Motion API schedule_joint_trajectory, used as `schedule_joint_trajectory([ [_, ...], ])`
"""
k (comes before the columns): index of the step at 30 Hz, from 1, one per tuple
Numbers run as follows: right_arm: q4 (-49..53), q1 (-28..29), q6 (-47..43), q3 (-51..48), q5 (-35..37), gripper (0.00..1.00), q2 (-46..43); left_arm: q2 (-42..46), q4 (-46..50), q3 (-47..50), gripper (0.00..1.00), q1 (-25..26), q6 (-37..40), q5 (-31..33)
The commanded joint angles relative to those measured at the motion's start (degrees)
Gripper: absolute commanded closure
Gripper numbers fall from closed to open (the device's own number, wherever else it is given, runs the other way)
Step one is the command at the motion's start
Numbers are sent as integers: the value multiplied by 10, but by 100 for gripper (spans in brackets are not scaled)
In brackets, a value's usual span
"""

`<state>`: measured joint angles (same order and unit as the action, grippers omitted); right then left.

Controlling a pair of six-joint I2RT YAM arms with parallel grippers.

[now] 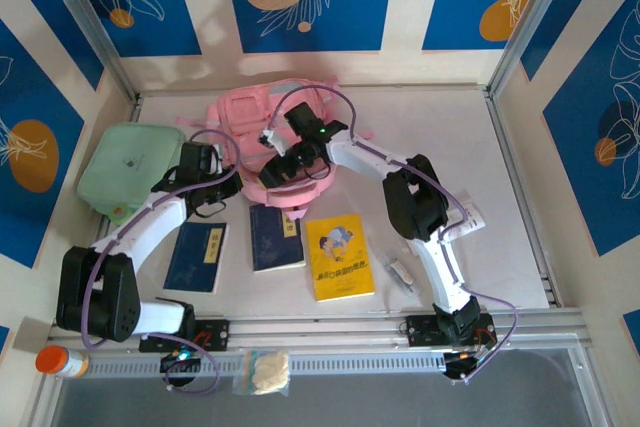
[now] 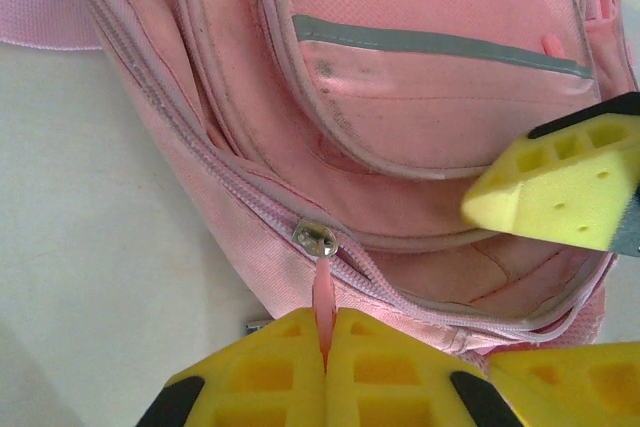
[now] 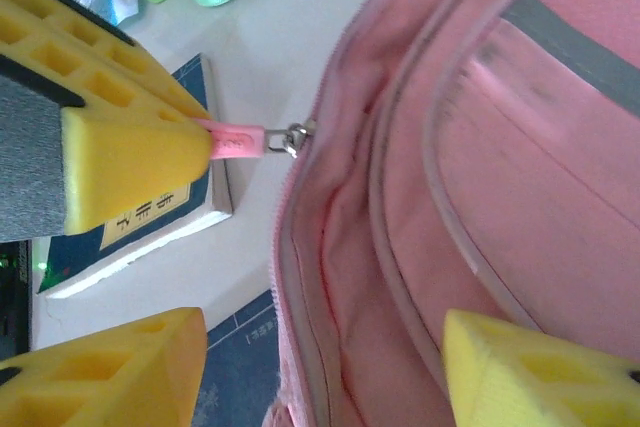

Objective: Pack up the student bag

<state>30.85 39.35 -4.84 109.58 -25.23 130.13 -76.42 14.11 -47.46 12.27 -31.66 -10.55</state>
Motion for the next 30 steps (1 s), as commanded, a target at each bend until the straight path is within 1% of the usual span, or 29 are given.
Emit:
schedule_joint_trajectory([
  [1,12,14,-51,28,-29,39,23,22,-11,7,100,4,-8,-22],
  [3,24,18,-64,44,-23,42,39,22,-12,8,100,3,-9,-21],
  [5,37,19,-68,58,-21,47,52,23,-14,8,100,3,-12,-20],
  [8,40,19,-75,57,-19,59,55,23,-15,9,100,4,-13,-21],
  [12,61,21,-93,68,-1,82,50,26,-14,12,100,4,-14,-11],
  [13,64,21,-99,66,4,86,46,27,-15,14,100,3,-14,-9],
  [17,65,24,-116,46,27,99,21,28,-14,17,100,3,-15,-1],
  [20,54,19,-115,27,33,100,0,27,-12,15,100,1,-13,8],
  [23,53,9,-110,13,23,100,-19,25,-1,7,100,-1,-4,21],
  [25,46,3,-108,-4,28,100,-36,23,10,-3,100,-9,0,25],
  [30,26,-12,-110,-51,12,100,-78,23,40,-35,100,-26,16,39],
])
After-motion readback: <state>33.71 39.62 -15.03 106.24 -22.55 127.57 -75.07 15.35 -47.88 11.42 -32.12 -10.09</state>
